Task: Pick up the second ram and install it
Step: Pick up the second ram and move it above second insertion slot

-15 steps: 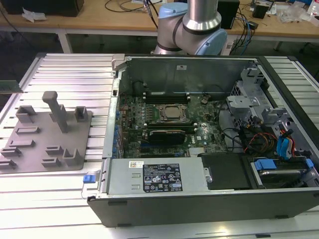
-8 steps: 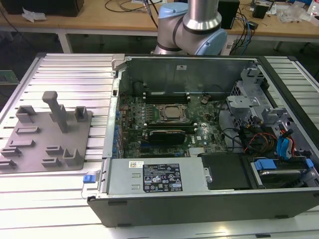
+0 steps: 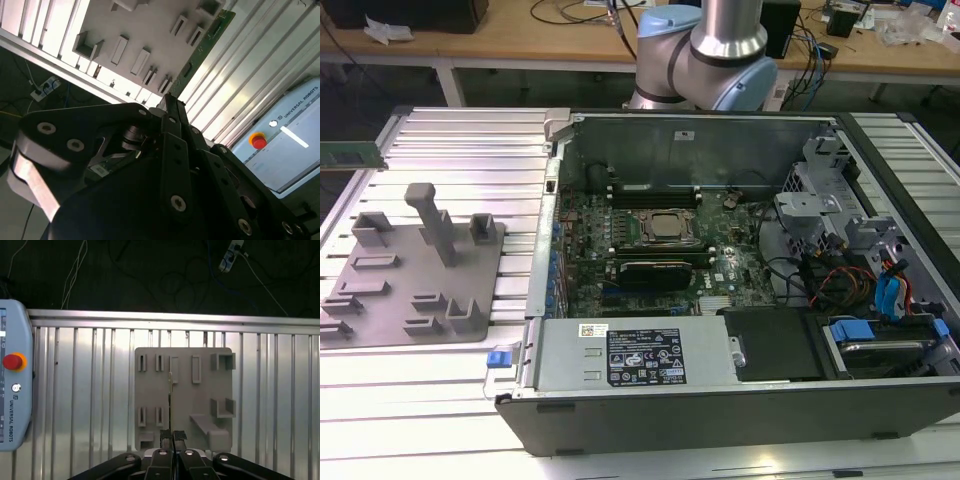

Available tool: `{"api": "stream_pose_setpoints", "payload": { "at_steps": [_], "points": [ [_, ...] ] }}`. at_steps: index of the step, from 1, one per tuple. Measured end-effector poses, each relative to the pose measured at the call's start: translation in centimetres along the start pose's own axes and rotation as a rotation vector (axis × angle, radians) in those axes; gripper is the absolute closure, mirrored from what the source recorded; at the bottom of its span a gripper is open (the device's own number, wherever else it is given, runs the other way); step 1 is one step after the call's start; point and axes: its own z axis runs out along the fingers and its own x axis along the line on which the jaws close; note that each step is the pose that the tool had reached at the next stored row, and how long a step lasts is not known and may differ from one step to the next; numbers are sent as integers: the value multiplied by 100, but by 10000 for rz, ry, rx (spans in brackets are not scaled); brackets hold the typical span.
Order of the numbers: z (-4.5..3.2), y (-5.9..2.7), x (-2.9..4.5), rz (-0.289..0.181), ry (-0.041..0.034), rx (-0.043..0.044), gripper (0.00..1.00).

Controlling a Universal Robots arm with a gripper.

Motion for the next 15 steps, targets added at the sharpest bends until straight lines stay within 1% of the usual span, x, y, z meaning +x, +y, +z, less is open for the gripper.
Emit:
{"api": "stream_pose_setpoints", "payload": {
  "at_steps": [2,4,5,7,9,10,11,13,15],
  "points": [
    [-4,-73,2,7,0,-1,91],
    [-5,-118,3,14,0,0,91],
    [-7,-190,5,25,-1,1,91],
    [-11,-261,6,39,-1,0,91],
    [-14,-366,9,61,-3,1,91],
    [-18,-457,11,88,-3,1,91],
    [-20,-511,12,104,-4,1,91],
    [-22,-581,14,123,-5,3,91],
    [-26,-699,17,162,-6,3,91]
  ]
}}
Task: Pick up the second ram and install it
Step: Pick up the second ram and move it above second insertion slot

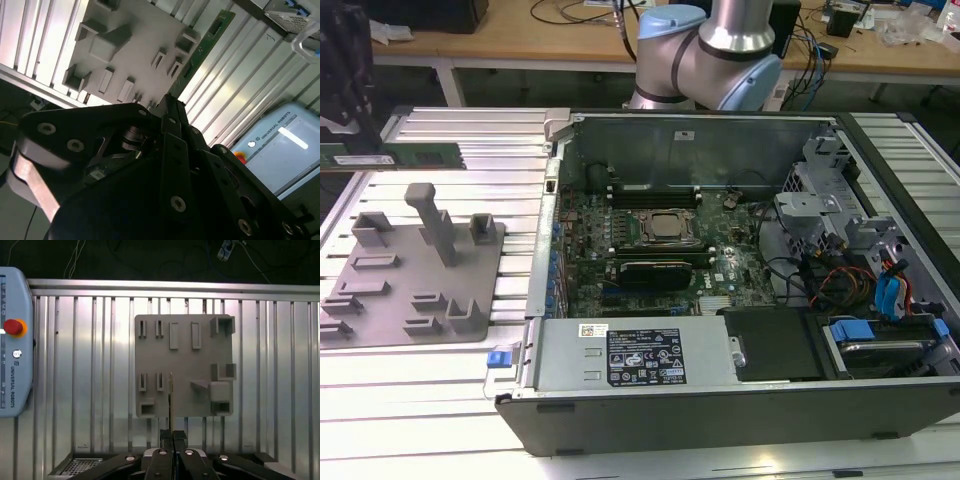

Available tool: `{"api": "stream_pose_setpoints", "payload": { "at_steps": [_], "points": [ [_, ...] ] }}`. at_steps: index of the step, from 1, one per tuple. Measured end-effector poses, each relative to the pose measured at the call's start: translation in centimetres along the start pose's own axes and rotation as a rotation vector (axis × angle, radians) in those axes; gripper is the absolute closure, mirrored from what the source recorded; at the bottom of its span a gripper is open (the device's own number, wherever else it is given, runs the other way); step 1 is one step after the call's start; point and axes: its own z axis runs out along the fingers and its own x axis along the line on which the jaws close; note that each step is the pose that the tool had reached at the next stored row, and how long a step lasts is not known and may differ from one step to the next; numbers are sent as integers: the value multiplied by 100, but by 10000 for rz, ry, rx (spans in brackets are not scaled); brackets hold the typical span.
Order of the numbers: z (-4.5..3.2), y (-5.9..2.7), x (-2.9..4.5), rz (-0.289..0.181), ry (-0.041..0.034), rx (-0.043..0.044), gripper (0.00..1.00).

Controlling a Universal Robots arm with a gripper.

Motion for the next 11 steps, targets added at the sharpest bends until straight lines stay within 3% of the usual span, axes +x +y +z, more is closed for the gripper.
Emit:
{"api": "stream_pose_setpoints", "payload": {
  "at_steps": [2,3,6,11],
  "points": [
    [-1,-65,1,21,-2,2,91],
    [-4,-147,2,47,-3,2,91],
    [-8,-257,2,88,-4,2,91],
    [-14,-514,4,187,-9,6,91]
  ]
}}
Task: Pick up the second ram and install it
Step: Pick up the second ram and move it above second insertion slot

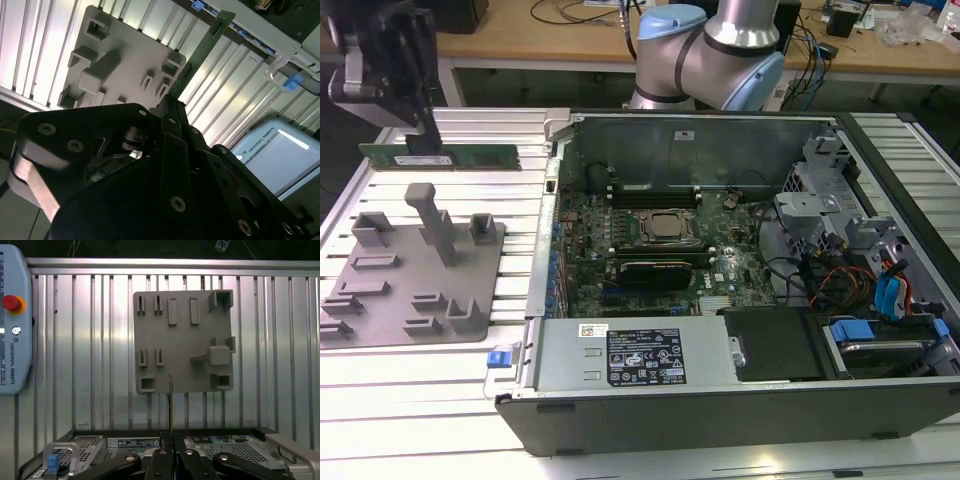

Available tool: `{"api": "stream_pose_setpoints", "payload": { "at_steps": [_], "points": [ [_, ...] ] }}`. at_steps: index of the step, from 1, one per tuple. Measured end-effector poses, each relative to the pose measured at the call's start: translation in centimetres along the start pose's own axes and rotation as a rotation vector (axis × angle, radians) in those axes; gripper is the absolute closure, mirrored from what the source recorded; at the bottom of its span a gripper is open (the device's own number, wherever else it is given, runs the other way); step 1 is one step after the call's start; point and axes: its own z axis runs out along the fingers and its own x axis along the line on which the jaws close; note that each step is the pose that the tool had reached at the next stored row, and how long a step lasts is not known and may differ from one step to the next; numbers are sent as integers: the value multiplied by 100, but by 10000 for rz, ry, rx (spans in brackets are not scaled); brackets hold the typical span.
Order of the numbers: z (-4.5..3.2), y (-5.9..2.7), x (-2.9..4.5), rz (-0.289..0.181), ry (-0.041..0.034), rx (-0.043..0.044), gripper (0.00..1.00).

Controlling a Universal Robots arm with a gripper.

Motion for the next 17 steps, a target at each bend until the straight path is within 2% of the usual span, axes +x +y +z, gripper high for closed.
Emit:
{"api": "stream_pose_setpoints", "payload": {
  "at_steps": [3,5,7,10,12,14,16,17],
  "points": [
    [-2,-91,0,33,-2,1,91],
    [-5,-216,-2,87,-3,1,91],
    [-6,-284,-2,112,-5,4,91],
    [-10,-463,-4,183,-7,4,91],
    [-11,-514,-5,202,-8,4,91],
    [-13,-633,-6,252,-11,6,91],
    [-14,-696,-6,276,-11,6,91],
    [-15,-754,-7,302,-12,7,91]
  ]
}}
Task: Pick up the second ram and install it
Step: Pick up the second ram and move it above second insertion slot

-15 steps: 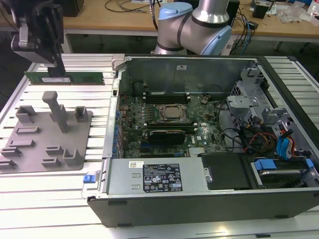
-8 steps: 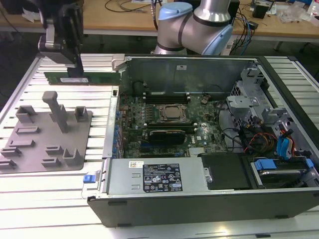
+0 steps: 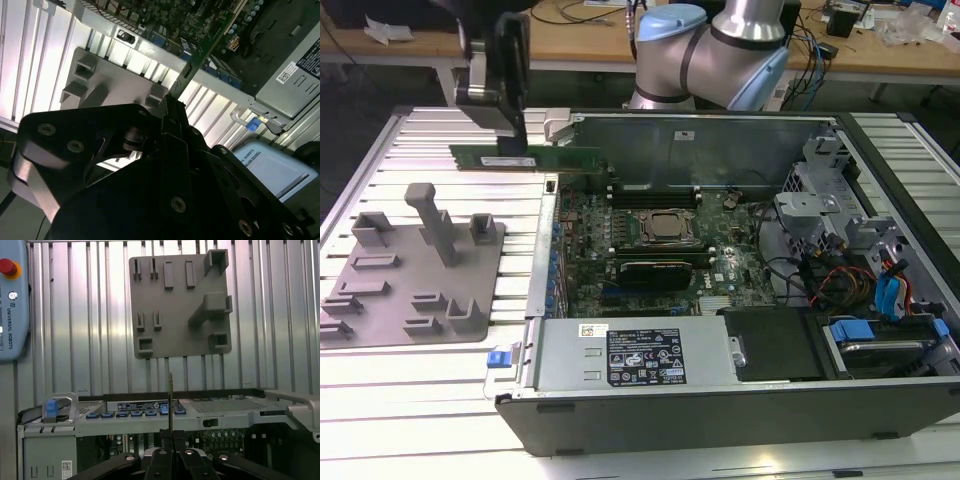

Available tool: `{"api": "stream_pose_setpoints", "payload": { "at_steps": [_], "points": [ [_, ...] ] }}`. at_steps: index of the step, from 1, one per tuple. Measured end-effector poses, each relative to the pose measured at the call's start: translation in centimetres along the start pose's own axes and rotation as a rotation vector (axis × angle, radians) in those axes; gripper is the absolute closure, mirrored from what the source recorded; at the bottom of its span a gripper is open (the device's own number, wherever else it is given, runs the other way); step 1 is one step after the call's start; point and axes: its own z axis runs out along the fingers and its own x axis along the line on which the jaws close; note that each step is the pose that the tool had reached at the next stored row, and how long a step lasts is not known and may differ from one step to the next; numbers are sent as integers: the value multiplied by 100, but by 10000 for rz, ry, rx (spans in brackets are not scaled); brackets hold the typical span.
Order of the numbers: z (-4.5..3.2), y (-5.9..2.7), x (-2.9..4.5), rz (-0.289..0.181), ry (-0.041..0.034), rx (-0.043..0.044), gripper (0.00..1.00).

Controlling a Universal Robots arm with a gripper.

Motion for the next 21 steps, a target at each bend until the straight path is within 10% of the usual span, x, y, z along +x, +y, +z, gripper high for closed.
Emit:
{"api": "stream_pose_setpoints", "payload": {
  "at_steps": [18,21],
  "points": [
    [-9,-878,-35,430,-17,10,91],
    [-9,-879,-35,432,-18,11,91]
  ]
}}
